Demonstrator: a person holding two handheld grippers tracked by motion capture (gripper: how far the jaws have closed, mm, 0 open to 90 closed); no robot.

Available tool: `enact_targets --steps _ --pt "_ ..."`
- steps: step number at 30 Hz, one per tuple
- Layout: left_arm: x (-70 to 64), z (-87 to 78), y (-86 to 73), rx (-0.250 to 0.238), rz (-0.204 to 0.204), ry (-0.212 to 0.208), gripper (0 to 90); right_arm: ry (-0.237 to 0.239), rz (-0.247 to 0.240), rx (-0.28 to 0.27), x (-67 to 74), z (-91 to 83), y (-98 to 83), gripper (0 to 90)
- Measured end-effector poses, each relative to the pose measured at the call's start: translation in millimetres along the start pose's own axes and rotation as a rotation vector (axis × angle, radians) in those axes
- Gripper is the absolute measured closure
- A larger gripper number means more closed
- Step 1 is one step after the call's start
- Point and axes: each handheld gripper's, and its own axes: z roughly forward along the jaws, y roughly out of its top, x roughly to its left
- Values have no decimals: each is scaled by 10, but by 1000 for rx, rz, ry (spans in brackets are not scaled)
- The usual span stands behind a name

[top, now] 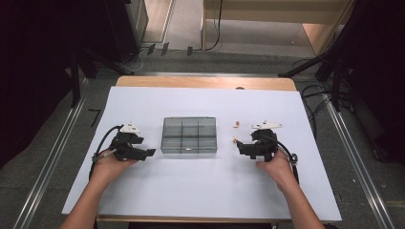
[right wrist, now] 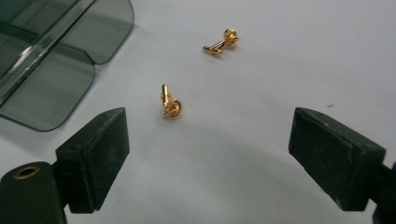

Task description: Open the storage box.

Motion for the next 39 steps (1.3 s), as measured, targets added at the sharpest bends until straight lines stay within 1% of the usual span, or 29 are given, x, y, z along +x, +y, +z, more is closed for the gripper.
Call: enact_targets --steps 1,2,3,4,5,7,9,10,12,13,17,20,22,23,25,27,28,30,32,33,35,36,39 --pt "-9 -16 12 9 8 4 285 -16 -17 -3 17 -6 14 128" --pt "-17 -25 21 9 13 4 285 -16 -17 -3 17 -6 14 128" --pt "-26 -35 30 10 17 3 290 0 -25 -8 23 -17 23 122" --pt "-28 -49 36 11 29 1 312 62 -10 -26 12 -50 37 121" --pt "-33 -58 38 7 29 -6 312 62 -10 -26 12 -50 37 121" --pt "-35 -77 42 -3 24 -24 344 124 1 -47 -9 -88 48 117" --pt "-32 -90 45 -4 19 -38 366 168 -1 -62 -22 -126 56 136" --pt "-31 -96 45 -8 17 -43 381 162 3 -58 -22 -144 65 150" --pt "-28 -106 42 -12 14 -42 400 161 11 -47 -26 -153 75 180" --pt "-27 -110 40 -17 13 -44 407 169 8 -54 -33 -161 72 216" --pt "-47 -127 42 -39 38 -39 429 188 9 -79 -28 -185 81 256" --pt "-60 -128 50 -41 28 -40 448 196 -2 -94 -10 -203 82 293" --pt "-68 -129 56 -43 23 -43 455 200 -4 -94 20 -221 85 336" --pt "-69 -132 58 -42 23 -44 456 200 -4 -94 20 -221 85 336" --pt "-74 -138 69 -37 7 -51 453 204 -7 -100 35 -227 83 360" --pt "-67 -134 82 -21 -19 -55 406 203 -13 -104 59 -235 82 364" --pt "-64 -132 82 -20 -22 -62 408 202 -20 -104 71 -236 81 367" --pt "-72 -125 77 -12 -12 -56 407 199 -28 -106 84 -235 80 367" --pt "-72 -121 79 -2 -20 -62 408 197 -30 -107 88 -237 80 368" --pt "-75 -121 82 -2 -29 -61 407 195 -33 -109 92 -241 79 368" --pt "-74 -124 85 -5 -29 -60 403 190 -33 -108 93 -246 78 372" --pt "-75 -129 89 -10 -30 -68 402 186 -27 -98 91 -248 79 377" --pt "-79 -126 88 -11 -20 -75 411 187 -28 -92 93 -244 73 377"
